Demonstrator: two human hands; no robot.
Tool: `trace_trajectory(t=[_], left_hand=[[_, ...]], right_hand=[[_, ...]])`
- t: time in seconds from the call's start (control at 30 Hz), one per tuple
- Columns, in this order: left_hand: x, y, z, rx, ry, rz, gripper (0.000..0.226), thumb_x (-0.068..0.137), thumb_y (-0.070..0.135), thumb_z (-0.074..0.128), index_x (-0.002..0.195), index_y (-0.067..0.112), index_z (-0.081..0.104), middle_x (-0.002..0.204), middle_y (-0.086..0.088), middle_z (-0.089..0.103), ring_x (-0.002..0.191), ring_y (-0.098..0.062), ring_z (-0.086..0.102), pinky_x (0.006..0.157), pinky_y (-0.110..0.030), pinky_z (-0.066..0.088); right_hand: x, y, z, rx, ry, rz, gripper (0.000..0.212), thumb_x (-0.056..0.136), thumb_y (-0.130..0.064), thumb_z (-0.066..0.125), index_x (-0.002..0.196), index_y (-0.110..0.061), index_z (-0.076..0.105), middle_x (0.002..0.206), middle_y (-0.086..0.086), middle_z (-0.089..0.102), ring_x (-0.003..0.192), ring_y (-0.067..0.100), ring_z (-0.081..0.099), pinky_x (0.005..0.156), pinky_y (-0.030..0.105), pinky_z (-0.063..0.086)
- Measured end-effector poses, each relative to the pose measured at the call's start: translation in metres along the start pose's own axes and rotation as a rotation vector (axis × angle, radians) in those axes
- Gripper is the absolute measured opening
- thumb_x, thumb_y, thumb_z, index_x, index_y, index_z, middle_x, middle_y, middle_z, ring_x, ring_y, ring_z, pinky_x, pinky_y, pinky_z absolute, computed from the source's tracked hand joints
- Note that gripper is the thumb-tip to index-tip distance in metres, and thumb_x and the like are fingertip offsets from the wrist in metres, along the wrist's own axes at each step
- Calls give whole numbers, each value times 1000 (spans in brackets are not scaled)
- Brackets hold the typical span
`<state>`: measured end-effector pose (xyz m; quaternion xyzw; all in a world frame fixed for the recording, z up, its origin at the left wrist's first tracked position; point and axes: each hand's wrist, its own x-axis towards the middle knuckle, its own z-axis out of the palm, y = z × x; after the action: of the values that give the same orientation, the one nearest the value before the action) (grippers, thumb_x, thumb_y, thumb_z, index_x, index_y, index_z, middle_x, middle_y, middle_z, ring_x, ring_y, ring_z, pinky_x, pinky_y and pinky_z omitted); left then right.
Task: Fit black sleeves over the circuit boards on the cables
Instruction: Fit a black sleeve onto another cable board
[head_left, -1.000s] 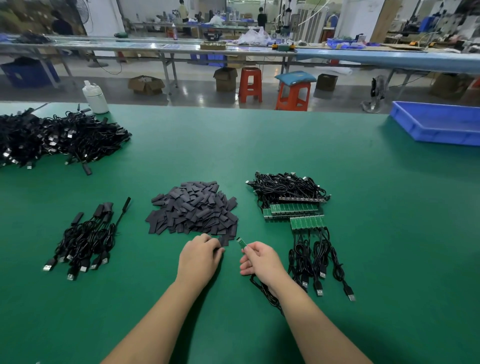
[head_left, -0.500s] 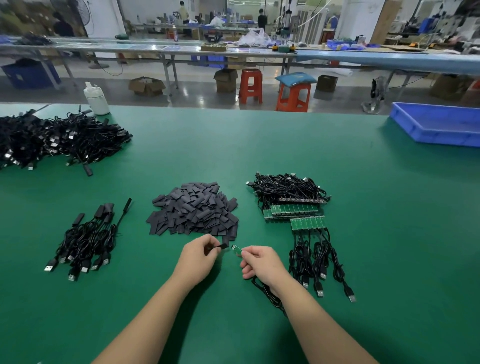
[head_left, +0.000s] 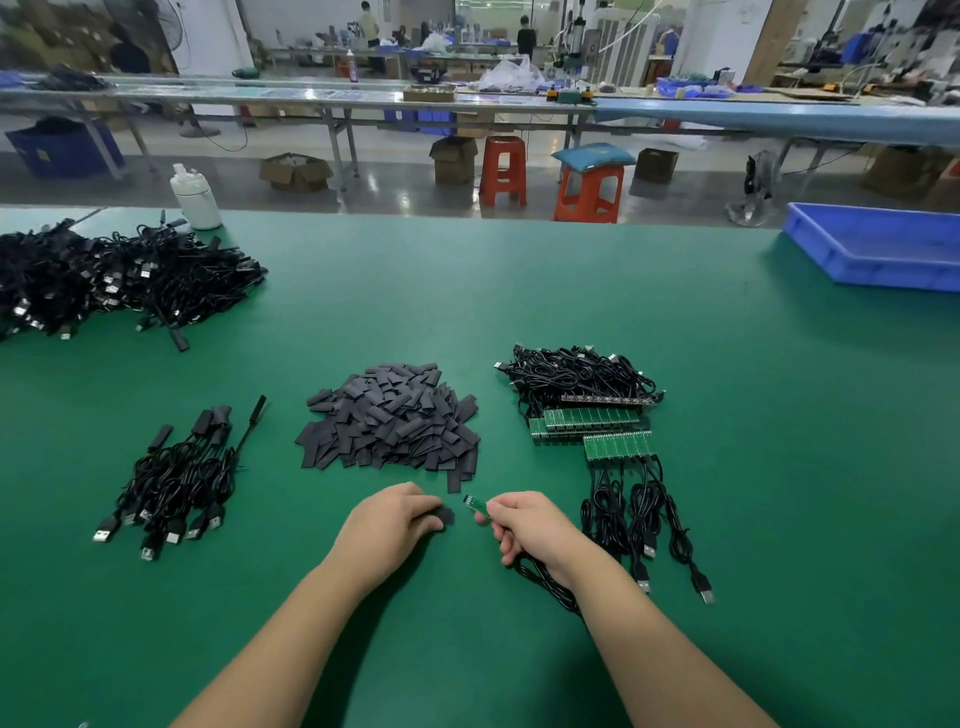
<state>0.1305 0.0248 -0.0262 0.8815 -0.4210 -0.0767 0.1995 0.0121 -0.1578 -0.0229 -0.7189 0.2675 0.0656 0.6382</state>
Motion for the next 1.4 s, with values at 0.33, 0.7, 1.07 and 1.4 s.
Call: trace_trajectory(t=[0.33,0.7,1.07,1.4], left_hand=[[-5,11,0,-345,132,-56,17,89,26,72,105,24,77,83,13,67,81,-1,59,74,-11,42],[-4,10,1,-310,65,-48,32,86,31,74,118,30,71,96,22,66,91,5,59,80,0,36],[-2,11,-1,-117,64,114,24,89,35,69,112,30,73,106,17,64,96,-3,60,87,-24,48],[7,27,-2,58,-55,192,18,95,26,57,108,24,69,100,7,68,93,-16,62,84,-33,48]], right_hand=[[-1,1,2,-50,-37,-1,29,104,-23,47,94,-9,70,65,-3,57,53,10,54,57,24,51],[-1,3,3,-62,-34,-37,28,103,-21,48,92,-11,72,64,-3,56,51,10,52,54,22,48],[-1,6,5,-94,-33,-55,22,102,-22,52,92,-18,71,65,-5,58,51,7,54,55,21,50],[1,10,5,-81,-35,-80,21,103,-20,52,91,-19,69,67,-2,61,52,9,56,56,22,52]])
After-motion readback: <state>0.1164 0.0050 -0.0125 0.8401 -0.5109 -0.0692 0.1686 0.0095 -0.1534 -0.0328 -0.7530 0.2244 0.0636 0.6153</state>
